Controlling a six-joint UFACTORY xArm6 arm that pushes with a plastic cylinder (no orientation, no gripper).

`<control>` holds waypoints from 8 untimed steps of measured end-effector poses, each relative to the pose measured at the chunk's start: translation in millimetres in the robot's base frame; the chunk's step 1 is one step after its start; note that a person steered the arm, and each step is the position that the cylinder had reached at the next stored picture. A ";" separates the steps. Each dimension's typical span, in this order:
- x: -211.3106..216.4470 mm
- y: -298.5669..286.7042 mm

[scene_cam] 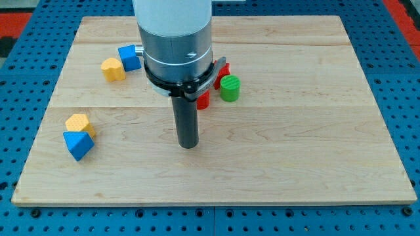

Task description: Move the hexagon triangle closer to the yellow heart

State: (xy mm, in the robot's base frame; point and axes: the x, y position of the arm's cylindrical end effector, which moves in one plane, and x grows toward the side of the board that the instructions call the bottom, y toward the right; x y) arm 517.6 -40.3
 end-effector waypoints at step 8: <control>31.3 -185.6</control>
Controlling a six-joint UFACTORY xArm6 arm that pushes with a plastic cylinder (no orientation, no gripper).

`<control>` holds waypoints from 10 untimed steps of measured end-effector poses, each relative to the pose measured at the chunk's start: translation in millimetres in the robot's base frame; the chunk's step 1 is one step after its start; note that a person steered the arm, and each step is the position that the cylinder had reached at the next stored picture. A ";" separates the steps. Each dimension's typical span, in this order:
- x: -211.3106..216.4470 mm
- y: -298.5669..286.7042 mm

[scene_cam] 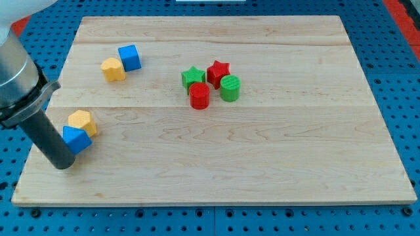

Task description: Move the hexagon triangle closer to the yellow heart

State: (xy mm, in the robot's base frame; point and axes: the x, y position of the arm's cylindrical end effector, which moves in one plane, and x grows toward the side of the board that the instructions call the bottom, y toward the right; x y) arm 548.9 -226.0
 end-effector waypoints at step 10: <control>-79.0 -10.7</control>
State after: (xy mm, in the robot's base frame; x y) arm 470.0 -236.7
